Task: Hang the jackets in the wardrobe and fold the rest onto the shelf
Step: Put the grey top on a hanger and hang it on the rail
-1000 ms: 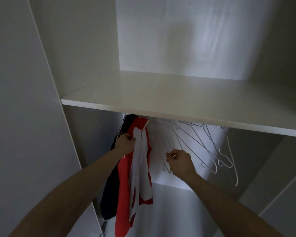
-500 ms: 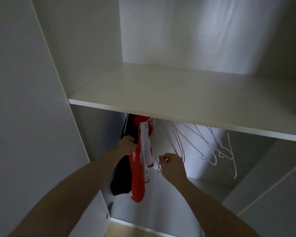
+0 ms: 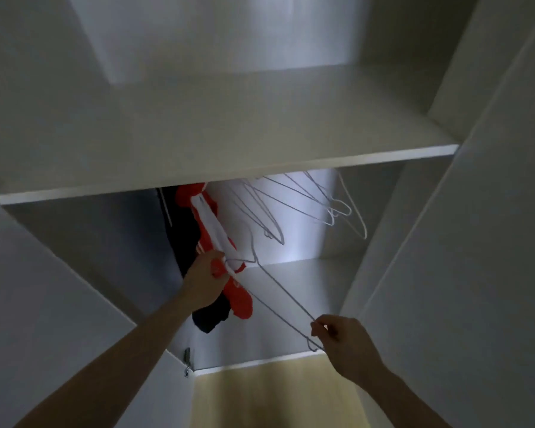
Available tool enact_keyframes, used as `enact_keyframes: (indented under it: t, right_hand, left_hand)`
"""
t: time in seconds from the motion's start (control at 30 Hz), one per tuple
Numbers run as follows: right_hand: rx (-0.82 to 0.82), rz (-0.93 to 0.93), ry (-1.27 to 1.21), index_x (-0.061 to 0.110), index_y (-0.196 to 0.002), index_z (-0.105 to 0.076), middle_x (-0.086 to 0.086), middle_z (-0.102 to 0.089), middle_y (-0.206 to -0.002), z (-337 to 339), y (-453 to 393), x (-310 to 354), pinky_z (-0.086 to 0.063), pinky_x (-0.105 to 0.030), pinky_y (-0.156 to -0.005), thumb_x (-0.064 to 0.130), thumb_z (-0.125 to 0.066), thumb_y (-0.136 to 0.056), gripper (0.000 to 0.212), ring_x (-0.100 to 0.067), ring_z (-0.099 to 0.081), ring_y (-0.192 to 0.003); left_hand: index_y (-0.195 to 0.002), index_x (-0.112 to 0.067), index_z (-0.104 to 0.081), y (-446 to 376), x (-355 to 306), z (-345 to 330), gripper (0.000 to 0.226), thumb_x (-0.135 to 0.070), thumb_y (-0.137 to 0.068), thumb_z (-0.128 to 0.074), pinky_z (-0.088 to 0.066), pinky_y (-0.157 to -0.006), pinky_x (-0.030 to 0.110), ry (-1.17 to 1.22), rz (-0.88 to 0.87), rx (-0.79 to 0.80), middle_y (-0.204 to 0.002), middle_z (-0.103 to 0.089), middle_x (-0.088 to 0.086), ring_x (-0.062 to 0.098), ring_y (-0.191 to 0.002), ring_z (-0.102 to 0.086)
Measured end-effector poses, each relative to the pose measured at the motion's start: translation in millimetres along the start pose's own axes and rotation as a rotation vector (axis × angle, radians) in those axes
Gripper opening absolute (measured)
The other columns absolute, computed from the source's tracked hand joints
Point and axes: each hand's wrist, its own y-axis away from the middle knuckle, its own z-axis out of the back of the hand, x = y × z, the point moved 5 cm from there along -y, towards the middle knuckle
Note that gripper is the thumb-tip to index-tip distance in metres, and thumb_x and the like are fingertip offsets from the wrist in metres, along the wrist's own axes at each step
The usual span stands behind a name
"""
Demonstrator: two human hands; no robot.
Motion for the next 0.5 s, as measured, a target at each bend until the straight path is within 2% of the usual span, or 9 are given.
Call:
enact_keyframes:
  t: [0.1, 0.17, 0.23, 0.27, 0.3, 0.33, 0.4, 0.5]
  right_hand:
    - [0.003, -0.106, -0.047, 0.039, -0.074, -0.069, 0.022, -0.059, -0.056, 18, 48, -28, -0.038, -0.014, -0.056, 0.037, -0.059, -0.099, 0.027, 0.0, -0.055, -0.053]
    - [-0.015, -0.183, -0.098, 0.035, -0.084, -0.072, 0.015, -0.062, -0.063, 25, 88, -40, -0.037, -0.018, -0.056, 0.037, -0.056, -0.099, 0.022, -0.003, -0.051, -0.053]
    - [-0.05, -0.267, -0.136, 0.035, -0.089, -0.074, 0.008, -0.07, -0.076, 28, 130, -47, -0.043, -0.023, -0.062, 0.039, -0.055, -0.102, 0.023, -0.007, -0.056, -0.06]
    - [-0.076, -0.313, -0.141, 0.037, -0.089, -0.074, 0.009, -0.071, -0.078, 28, 154, -50, -0.044, -0.023, -0.064, 0.039, -0.055, -0.103, 0.023, -0.008, -0.059, -0.062]
    - [-0.108, -0.36, -0.142, 0.039, -0.088, -0.074, 0.013, -0.069, -0.074, 26, 179, -52, -0.042, -0.02, -0.06, 0.037, -0.056, -0.103, 0.023, -0.007, -0.057, -0.06]
    - [-0.151, -0.417, -0.144, 0.04, -0.088, -0.074, 0.015, -0.065, -0.067, 23, 205, -54, -0.04, -0.019, -0.056, 0.036, -0.057, -0.103, 0.023, -0.007, -0.053, -0.055]
    - [-0.29, -0.549, -0.177, 0.04, -0.084, -0.074, 0.007, -0.055, -0.057, 15, 260, -60, -0.033, -0.022, -0.05, 0.035, -0.059, -0.102, 0.024, -0.009, -0.043, -0.047]
    - [-0.548, -0.789, -0.204, 0.039, -0.079, -0.075, 0.011, -0.056, -0.054, -5, 352, -73, -0.031, -0.024, -0.049, 0.037, -0.066, -0.098, 0.021, -0.012, -0.045, -0.048]
  left_hand:
    - [-0.146, -0.014, -0.049, -1, -9, -36, 0.067, -0.01, -0.086, -0.079, -0.034, -0.112, 0.025, -0.064, -0.154, 0.126, -0.14, -0.05, -0.002, 0.012, -0.129, -0.046]
    - [-0.146, -0.016, -0.049, 0, -15, -68, 0.071, -0.01, -0.083, -0.083, -0.034, -0.112, 0.026, -0.127, -0.288, 0.284, -0.139, -0.048, -0.006, 0.01, -0.13, -0.044]
    - [-0.135, -0.019, -0.058, 7, -25, -100, 0.056, -0.012, -0.085, -0.081, -0.039, -0.108, 0.025, -0.174, -0.384, 0.436, -0.134, -0.057, -0.006, 0.009, -0.123, -0.053]
    - [-0.125, -0.023, -0.063, 13, -33, -114, 0.041, -0.014, -0.089, -0.078, -0.044, -0.101, 0.021, -0.198, -0.425, 0.497, -0.127, -0.062, -0.007, 0.005, -0.113, -0.059]
    - [-0.113, -0.028, -0.065, 21, -42, -126, 0.025, -0.017, -0.092, -0.074, -0.048, -0.091, 0.02, -0.229, -0.469, 0.549, -0.117, -0.067, -0.009, 0.004, -0.102, -0.064]
    - [-0.102, -0.031, -0.066, 30, -52, -138, 0.013, -0.021, -0.095, -0.071, -0.05, -0.083, 0.026, -0.252, -0.509, 0.588, -0.107, -0.07, -0.01, 0.007, -0.092, -0.066]
    - [-0.09, -0.032, -0.068, 54, -72, -160, 0.009, -0.029, -0.098, -0.066, -0.051, -0.081, 0.036, -0.328, -0.589, 0.629, -0.093, -0.072, -0.011, 0.017, -0.089, -0.065]
    - [-0.083, -0.029, -0.07, 110, -108, -186, 0.017, -0.033, -0.099, -0.064, -0.049, -0.089, 0.038, -0.366, -0.727, 0.739, -0.082, -0.072, -0.013, 0.012, -0.091, -0.066]
